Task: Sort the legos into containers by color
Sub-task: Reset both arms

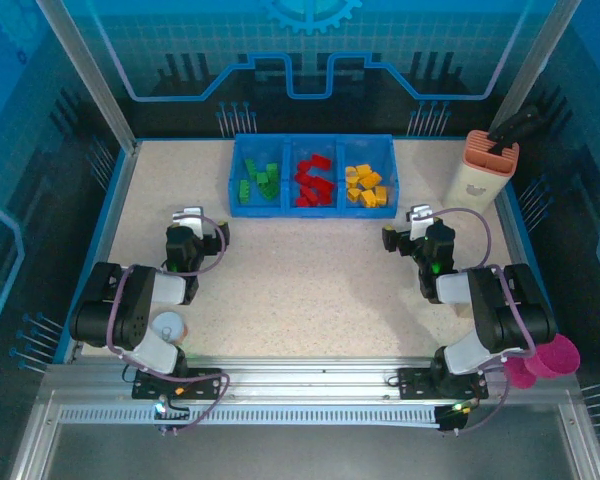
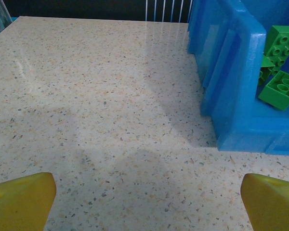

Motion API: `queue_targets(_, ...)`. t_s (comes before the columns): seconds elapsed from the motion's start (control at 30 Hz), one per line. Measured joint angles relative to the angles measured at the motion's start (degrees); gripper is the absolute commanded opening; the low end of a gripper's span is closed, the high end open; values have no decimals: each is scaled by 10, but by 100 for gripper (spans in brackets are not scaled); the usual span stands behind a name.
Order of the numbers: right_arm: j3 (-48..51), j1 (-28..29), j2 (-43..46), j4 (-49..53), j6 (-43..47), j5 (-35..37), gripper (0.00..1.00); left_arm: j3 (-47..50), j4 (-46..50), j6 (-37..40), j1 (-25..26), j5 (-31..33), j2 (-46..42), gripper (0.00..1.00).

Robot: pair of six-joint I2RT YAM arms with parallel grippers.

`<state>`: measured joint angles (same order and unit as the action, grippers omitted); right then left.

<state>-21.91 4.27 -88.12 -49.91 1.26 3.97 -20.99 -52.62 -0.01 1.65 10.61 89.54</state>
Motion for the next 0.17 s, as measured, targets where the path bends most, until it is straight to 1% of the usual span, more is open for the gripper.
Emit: queue_targets(0.17, -3, -1, 0, 4, 0, -6, 100, 0, 0, 0, 0, 0, 0, 99)
